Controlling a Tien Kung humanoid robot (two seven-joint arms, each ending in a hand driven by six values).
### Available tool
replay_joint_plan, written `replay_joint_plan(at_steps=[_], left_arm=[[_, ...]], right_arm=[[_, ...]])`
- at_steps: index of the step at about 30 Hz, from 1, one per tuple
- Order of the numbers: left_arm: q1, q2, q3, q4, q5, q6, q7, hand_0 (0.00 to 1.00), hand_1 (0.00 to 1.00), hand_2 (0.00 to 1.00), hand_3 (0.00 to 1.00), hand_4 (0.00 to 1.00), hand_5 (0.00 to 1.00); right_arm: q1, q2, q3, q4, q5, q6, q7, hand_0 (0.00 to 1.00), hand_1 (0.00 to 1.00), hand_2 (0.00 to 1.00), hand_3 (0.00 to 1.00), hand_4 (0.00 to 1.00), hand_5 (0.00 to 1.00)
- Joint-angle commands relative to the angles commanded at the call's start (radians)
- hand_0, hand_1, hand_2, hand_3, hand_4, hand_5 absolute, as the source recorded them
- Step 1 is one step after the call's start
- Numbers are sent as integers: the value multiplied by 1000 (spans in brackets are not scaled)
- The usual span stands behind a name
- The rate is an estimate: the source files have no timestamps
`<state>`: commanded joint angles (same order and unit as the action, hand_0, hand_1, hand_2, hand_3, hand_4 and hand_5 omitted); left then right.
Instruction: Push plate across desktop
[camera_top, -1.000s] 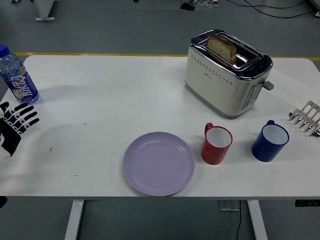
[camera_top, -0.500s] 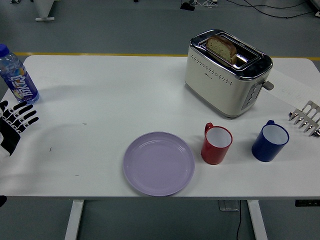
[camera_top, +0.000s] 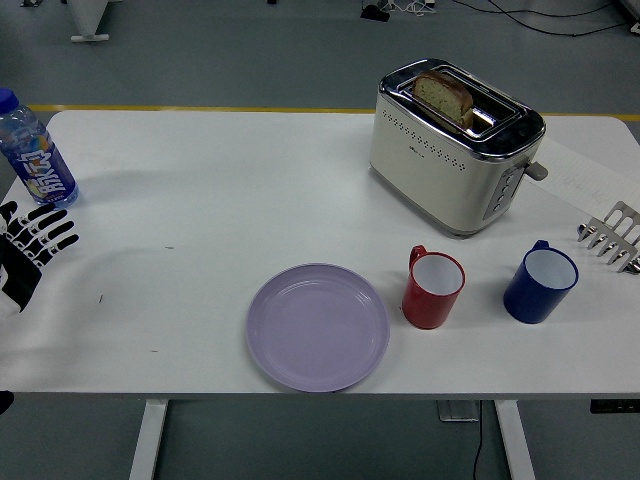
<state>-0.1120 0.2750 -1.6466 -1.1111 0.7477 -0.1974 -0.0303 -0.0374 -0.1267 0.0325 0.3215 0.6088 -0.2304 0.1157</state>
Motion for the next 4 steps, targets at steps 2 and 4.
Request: replay_joint_plan(at_steps=[2,4], left_arm=[[0,0,1,0,0,0,0,665,730,702,623,568,998],[0,-1,1,0,-1,1,-1,665,730,702,623,568,998]], right_arm=[[0,0,0,0,0,0,0,576,562,683,601,402,406],[0,0,0,0,-1,1,0,576,562,683,601,402,406]])
